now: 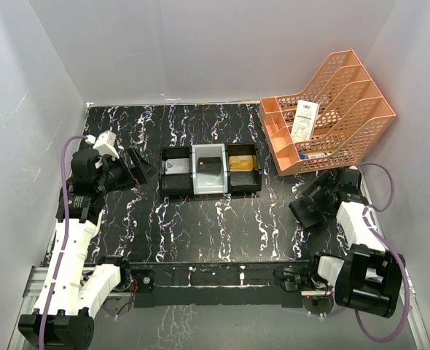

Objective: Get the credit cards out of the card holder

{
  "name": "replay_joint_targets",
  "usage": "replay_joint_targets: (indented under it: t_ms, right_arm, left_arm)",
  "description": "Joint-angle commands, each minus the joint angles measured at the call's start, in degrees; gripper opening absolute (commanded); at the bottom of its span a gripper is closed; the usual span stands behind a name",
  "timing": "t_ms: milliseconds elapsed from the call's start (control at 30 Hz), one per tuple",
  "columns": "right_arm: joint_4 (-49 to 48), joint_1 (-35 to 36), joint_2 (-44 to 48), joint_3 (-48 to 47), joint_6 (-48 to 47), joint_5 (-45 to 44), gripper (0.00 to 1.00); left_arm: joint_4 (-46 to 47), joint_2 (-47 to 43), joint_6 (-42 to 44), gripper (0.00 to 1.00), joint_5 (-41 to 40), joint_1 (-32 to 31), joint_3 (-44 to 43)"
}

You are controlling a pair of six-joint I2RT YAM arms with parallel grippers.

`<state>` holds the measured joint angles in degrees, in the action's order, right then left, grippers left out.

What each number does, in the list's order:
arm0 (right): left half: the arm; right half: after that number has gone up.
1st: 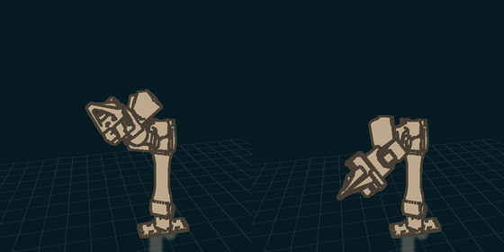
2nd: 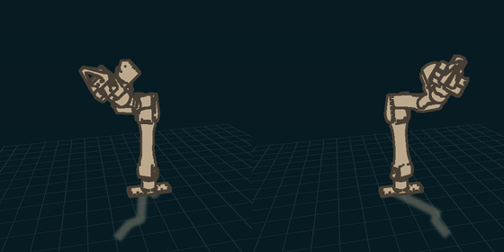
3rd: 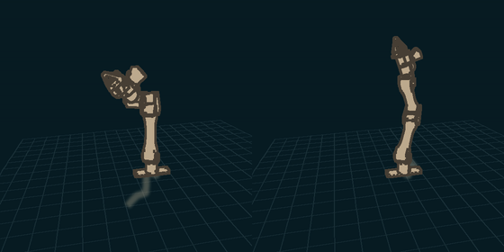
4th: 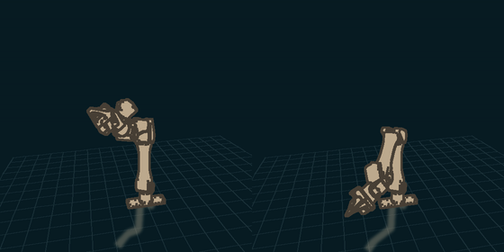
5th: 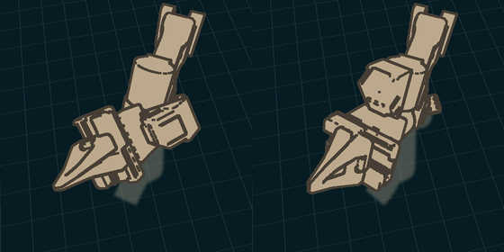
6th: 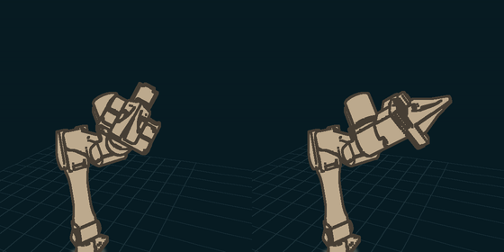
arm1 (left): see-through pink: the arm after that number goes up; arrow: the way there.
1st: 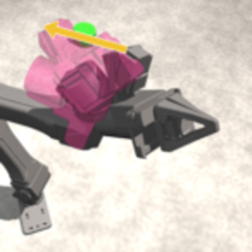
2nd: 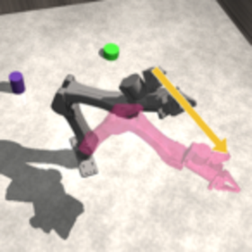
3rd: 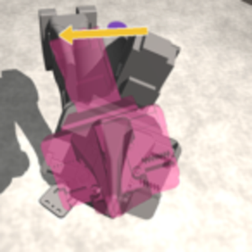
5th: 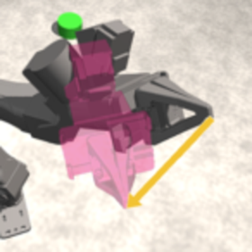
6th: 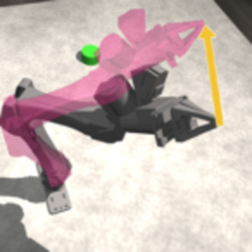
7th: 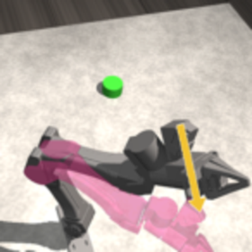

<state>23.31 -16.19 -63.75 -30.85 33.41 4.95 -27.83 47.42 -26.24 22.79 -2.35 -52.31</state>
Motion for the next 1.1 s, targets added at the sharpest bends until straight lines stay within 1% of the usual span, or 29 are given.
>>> replay_joint_targets:
  t_ms: [0, 67, 167, 200, 267, 400, 467, 567, 667, 700, 733, 800, 933, 1000, 1067]
  right_arm:
    - [4.64, 0.88, 3.48, -2.7, -1.94, 8.68, 0.77]
    - [5.11, 0.81, 3.55, -5.59, -2.75, 4.54, 0.78]
    - [7.59, 0.8, 0.43, -10.57, -4.39, -3.78, 0.81]
    - [8.64, 0.8, -1.07, -11.69, -4.73, -5.66, 0.82]
    - [9.83, 0.8, -4.01, -12.79, -5.06, -6.76, 0.82]
    - [9.03, 0.8, -8.35, -11.55, -5.19, -5.92, 0.8]
    - [7.89, 0.8, -9.07, -10.33, -5.4, -4.95, 0.79]
    - [7.2, 0.87, -10.11, -8.69, -4.42, 2.18, 0.76]
    - [5.57, 0.98, -9.23, -5.27, -3.1, 6.55, 0.71]
    - [5.08, 1.19, -8.57, -4.17, -3.22, 8.52, 0.67]
    - [4.95, 2.05, -7.99, -3.42, -3.05, 9.95, 0.65]
    - [5.49, 5.31, -6.57, -3.23, -1.89, 11.09, 0.63]
    - [5.17, 14.45, -3.39, -1.54, 2.27, 13.18, 0.6]
    - [4.85, 20.17, -1.81, -0.53, 5.15, 12.21, 0.59]
    - [4.46, 24.36, -0.22, 0.47, 7.71, 10.73, 0.58]
  left_arm:
    - [1.99, -1.09, -1.5, 0.99, 3.24, 0.33, 0.63]
    - [2.12, -1.58, -1.84, 0.99, 3.61, 0.32, 0.86]
    - [2.13, -2.1, -2.05, 0.99, 3.83, 0.32, 1.17]
    - [2.02, -2.07, -2.06, 0.99, 4.03, 0.33, 1.16]
    - [1.91, -1.98, -2.06, 0.99, 4.63, 0.3, 1.37]
    - [3.28, -2.14, -3.73, 0.99, 7.18, 0.28, 2.35]
    - [4.67, -2.31, -5.05, 0.99, 9.9, 0.33, 2.94]
    - [8.83, -2.79, -7.77, 0.99, 14.53, 0.26, 4.64]
    - [13.3, -2.96, -10.34, 0.99, 18.62, 0.33, 6.52]
    - [14.05, -2.88, -10.89, 0.99, 19.72, 0.29, 6.91]
    - [14.69, -2.86, -11.23, 0.99, 20.63, 0.31, 7.31]
    - [15.49, -2.78, -11.39, 0.99, 21.68, 0.31, 8.14]
    - [17.63, -2.07, -13.4, 0.99, 24.14, 0.33, 11.27]
    - [18.22, -2.09, -14.22, 0.99, 25.22, 0.25, 12.5]
    - [17.88, -2.72, -14.36, 0.99, 25.0, 0.22, 13.37]
